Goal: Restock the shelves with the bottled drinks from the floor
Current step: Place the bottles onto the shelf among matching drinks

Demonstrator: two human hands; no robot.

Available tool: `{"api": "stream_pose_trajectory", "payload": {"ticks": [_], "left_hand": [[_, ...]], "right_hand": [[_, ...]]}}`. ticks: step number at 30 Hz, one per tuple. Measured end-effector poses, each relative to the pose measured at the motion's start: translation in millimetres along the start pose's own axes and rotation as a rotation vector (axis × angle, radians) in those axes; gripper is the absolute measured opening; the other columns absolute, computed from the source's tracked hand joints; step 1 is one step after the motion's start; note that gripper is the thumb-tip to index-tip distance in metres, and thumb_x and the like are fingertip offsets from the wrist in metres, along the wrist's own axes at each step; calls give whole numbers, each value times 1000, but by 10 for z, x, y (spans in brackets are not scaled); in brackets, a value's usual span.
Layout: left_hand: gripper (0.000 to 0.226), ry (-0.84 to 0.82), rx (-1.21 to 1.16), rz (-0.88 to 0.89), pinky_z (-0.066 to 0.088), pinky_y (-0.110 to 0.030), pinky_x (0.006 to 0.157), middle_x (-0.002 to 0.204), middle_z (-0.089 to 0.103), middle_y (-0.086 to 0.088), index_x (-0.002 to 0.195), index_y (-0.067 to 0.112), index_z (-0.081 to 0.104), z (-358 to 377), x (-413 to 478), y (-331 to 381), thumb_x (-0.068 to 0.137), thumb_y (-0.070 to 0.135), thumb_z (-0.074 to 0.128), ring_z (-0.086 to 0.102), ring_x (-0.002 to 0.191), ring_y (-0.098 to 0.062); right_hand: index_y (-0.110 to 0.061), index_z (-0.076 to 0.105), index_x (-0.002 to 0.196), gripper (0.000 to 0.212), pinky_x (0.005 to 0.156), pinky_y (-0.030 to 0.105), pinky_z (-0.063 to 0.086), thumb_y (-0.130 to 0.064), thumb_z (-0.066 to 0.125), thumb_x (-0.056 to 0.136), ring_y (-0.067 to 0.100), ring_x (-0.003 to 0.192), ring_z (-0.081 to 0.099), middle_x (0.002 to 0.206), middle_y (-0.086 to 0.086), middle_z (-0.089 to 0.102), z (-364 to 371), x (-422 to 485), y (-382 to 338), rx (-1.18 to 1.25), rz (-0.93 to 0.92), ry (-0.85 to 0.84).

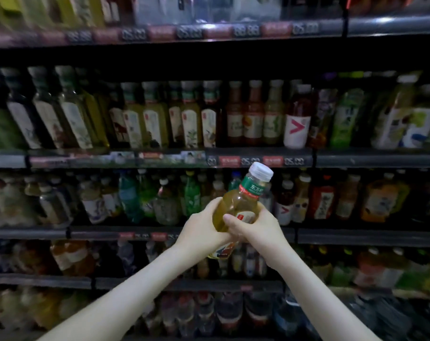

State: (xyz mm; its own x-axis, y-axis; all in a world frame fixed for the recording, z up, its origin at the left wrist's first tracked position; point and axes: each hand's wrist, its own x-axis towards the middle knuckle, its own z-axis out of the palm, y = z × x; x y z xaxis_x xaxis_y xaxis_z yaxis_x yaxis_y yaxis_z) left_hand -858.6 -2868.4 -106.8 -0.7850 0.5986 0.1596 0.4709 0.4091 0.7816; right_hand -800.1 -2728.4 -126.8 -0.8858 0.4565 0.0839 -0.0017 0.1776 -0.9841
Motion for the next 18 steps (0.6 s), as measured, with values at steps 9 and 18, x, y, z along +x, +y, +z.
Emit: {"api": "stream_pose_trajectory", "payload": {"ticks": [9, 18], "left_hand": [[70, 42, 237, 289, 36, -28, 111, 143, 43, 18, 144, 36, 35, -1350, 904, -653, 83, 48, 67, 38, 131, 2], [72, 500, 459, 604, 54, -36, 88, 121, 58, -12, 133, 4, 46, -1362, 1511, -778, 72, 21, 80, 57, 111, -28]], "right_hand": [[-27, 59, 111, 47, 74, 11, 51, -31, 84, 71, -8, 86, 64, 96, -14, 70, 917, 846, -583, -16, -204, 165], [-16, 47, 125, 57, 83, 20, 54, -17, 79, 77, 3, 99, 65, 109, -6, 67, 1324, 1464, -875, 85, -456, 290]]}}
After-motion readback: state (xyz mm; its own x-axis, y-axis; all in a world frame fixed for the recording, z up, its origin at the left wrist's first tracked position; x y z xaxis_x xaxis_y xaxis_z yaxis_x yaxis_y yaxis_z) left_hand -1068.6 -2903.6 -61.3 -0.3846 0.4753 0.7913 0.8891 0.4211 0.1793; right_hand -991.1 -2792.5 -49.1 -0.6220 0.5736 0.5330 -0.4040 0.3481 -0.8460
